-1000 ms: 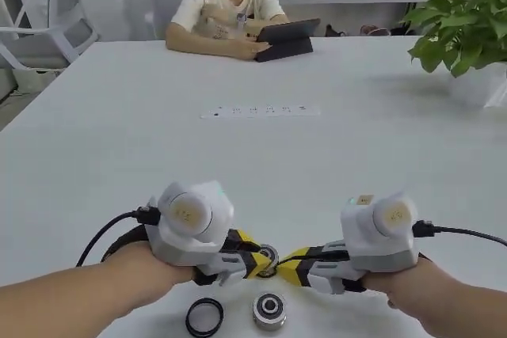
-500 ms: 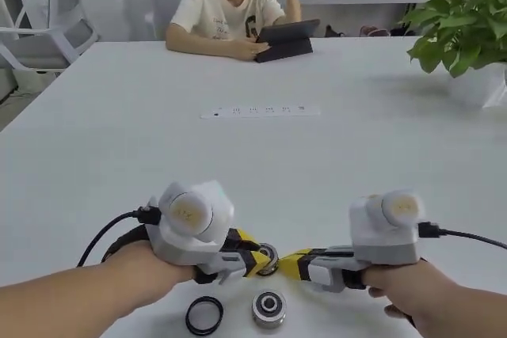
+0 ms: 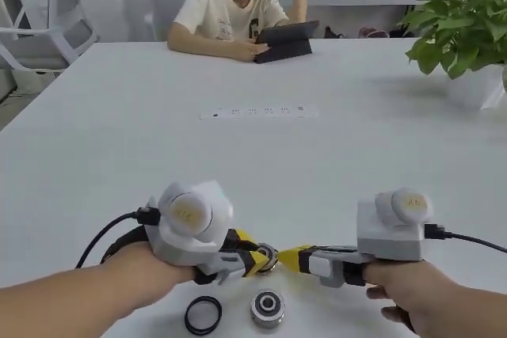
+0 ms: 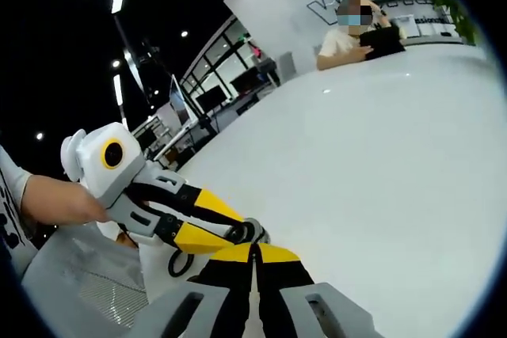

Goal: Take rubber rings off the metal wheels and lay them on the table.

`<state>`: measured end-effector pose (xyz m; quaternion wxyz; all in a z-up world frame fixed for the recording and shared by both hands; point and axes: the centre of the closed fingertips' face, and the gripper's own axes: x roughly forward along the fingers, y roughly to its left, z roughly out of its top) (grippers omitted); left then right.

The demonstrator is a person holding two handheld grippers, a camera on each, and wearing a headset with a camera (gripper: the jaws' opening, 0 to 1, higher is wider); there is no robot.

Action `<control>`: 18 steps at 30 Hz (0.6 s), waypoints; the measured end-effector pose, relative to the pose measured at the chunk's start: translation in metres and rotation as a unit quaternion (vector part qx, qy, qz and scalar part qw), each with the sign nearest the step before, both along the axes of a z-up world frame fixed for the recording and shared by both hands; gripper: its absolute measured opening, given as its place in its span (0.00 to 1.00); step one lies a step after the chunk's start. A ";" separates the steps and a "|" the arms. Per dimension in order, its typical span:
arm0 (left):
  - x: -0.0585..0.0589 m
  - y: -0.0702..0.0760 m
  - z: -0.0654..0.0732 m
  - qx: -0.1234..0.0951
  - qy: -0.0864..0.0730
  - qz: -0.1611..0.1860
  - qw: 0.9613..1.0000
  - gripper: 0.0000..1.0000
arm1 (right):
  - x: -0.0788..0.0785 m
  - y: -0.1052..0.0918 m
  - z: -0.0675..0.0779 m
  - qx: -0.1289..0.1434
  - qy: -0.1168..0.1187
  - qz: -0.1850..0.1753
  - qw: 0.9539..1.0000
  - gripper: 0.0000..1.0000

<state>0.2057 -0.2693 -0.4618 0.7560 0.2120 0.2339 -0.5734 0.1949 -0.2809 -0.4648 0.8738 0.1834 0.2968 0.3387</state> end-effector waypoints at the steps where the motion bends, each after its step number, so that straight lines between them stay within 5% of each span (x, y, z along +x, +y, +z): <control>1: 0.000 0.000 0.000 0.000 0.000 0.002 1.000 0.07 | 0.001 -0.001 -0.001 0.003 0.003 -0.002 1.000 0.00; 18: -0.004 0.001 0.001 0.002 0.000 0.015 1.000 0.06 | 0.004 -0.002 0.001 0.018 0.006 -0.014 1.000 0.00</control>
